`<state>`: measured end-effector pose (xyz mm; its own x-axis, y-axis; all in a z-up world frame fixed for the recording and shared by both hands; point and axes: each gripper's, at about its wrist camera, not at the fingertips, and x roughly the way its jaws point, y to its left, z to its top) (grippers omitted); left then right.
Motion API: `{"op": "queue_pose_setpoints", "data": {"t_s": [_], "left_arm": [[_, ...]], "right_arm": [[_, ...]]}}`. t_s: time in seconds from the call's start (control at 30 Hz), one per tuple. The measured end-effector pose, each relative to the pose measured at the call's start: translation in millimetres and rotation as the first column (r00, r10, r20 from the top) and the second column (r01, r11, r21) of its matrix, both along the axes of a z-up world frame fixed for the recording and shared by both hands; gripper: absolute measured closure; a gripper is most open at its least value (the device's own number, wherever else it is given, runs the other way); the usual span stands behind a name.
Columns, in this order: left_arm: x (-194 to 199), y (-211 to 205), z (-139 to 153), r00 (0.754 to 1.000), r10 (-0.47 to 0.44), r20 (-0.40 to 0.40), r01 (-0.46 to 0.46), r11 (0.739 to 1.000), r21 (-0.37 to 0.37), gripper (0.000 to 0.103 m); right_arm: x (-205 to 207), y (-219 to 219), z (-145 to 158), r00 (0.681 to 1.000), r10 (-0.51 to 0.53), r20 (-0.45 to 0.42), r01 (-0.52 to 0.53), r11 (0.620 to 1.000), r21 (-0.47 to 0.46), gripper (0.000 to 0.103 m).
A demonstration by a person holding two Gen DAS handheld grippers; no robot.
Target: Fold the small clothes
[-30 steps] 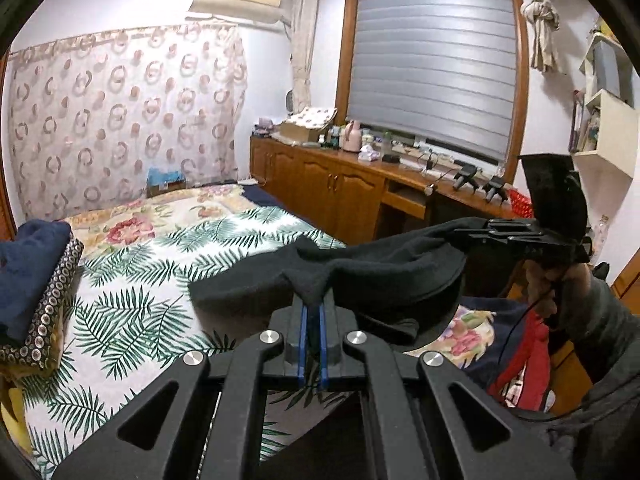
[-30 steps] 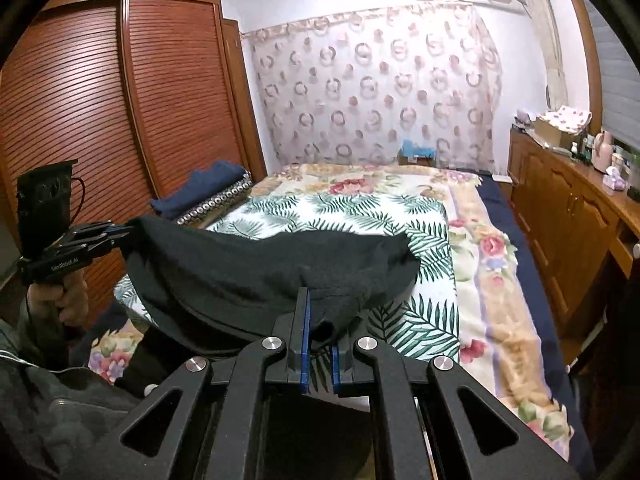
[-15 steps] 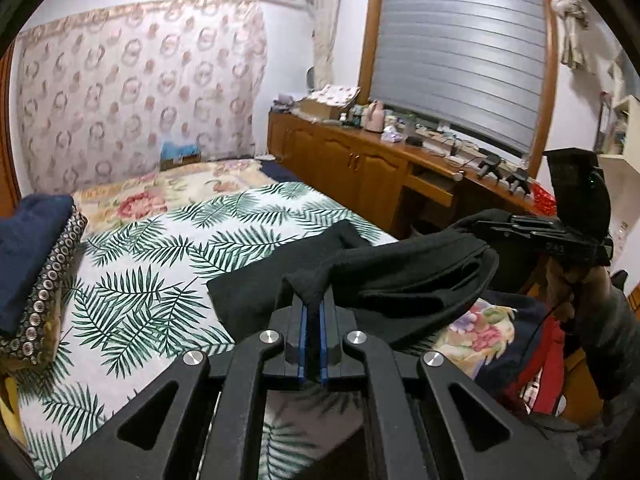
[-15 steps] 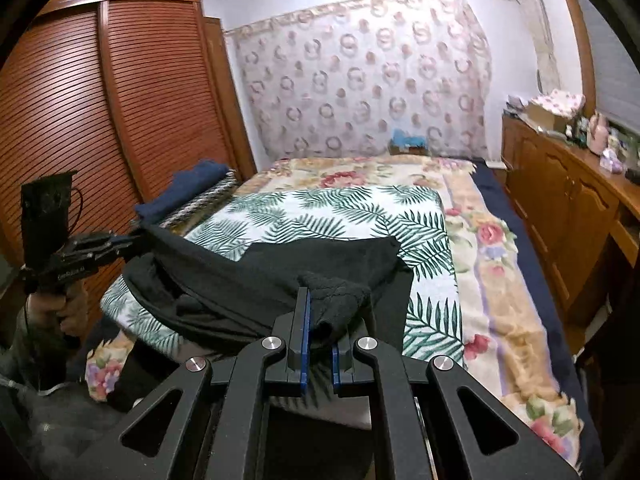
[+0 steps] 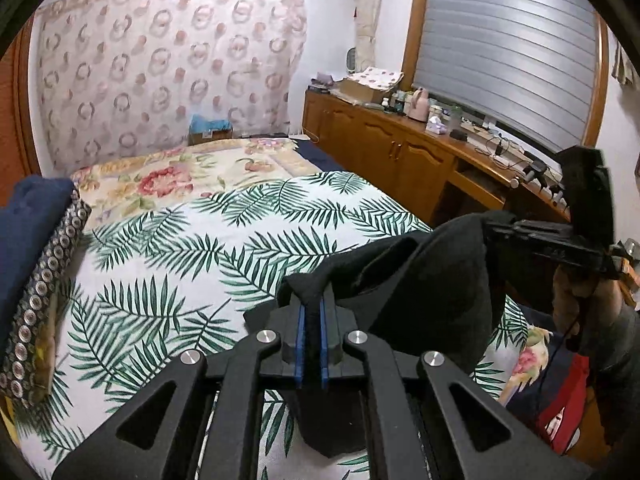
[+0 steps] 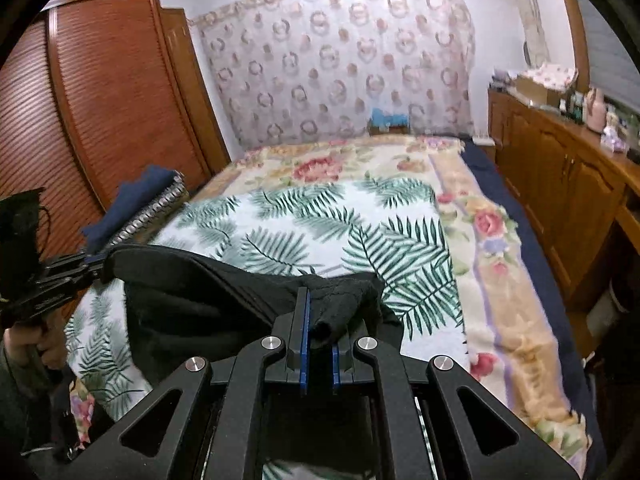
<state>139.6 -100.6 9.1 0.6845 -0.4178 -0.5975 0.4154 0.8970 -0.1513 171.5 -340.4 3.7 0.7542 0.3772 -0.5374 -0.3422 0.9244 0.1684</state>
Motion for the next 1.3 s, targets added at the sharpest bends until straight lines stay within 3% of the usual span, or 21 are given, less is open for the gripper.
{"op": "queue_pose_setpoints", "data": {"t_s": [0.17, 0.3, 0.37, 0.53, 0.57, 0.6, 0.67, 0.87, 1.03, 1.3], "left_arm": [[-10, 8, -1, 0.999, 0.020, 0.039, -0.020, 1.000, 0.004, 0.058], [-8, 12, -4, 1.000, 0.009, 0.011, -0.009, 1.000, -0.017, 0.054], [-9, 10, -8, 1.000, -0.002, 0.004, 0.002, 1.000, -0.013, 0.046], [-9, -4, -26, 0.999, -0.021, -0.030, 0.021, 0.999, 0.025, 0.046], [-7, -9, -33, 0.999, -0.021, -0.046, 0.023, 0.999, 0.042, 0.046], [-5, -11, -37, 0.998, -0.017, -0.059, 0.020, 0.998, 0.055, 0.046], [-1, -16, -49, 0.996, -0.007, -0.090, 0.014, 0.997, 0.074, 0.046], [1, -18, -63, 0.993, 0.001, -0.119, 0.009, 0.996, 0.086, 0.046], [1, -17, -72, 0.990, 0.002, -0.144, 0.010, 0.997, 0.078, 0.043], [5, -13, -78, 0.987, 0.020, -0.159, -0.011, 0.999, 0.053, 0.032]], "right_arm": [[17, 10, -2, 0.999, -0.015, -0.028, 0.015, 0.999, -0.031, 0.096], [27, 12, 2, 0.999, -0.026, -0.033, 0.025, 0.999, -0.046, 0.096], [30, 10, 2, 0.999, -0.031, -0.037, 0.030, 0.999, -0.042, 0.096], [34, 5, 7, 0.998, -0.036, -0.046, 0.036, 0.999, -0.007, 0.085], [36, 3, 8, 0.998, -0.033, -0.054, 0.033, 0.999, 0.013, 0.079], [38, 0, 10, 0.997, -0.041, -0.061, 0.042, 0.999, 0.025, 0.060], [40, -6, 17, 0.997, -0.074, -0.030, 0.075, 0.997, 0.027, 0.045], [34, -17, 27, 0.998, -0.067, -0.012, 0.067, 0.997, 0.032, 0.045], [19, -9, 3, 0.999, -0.025, -0.033, 0.023, 0.998, -0.058, 0.045], [41, -14, -28, 0.991, -0.013, -0.133, 0.001, 0.996, -0.091, 0.046]]}}
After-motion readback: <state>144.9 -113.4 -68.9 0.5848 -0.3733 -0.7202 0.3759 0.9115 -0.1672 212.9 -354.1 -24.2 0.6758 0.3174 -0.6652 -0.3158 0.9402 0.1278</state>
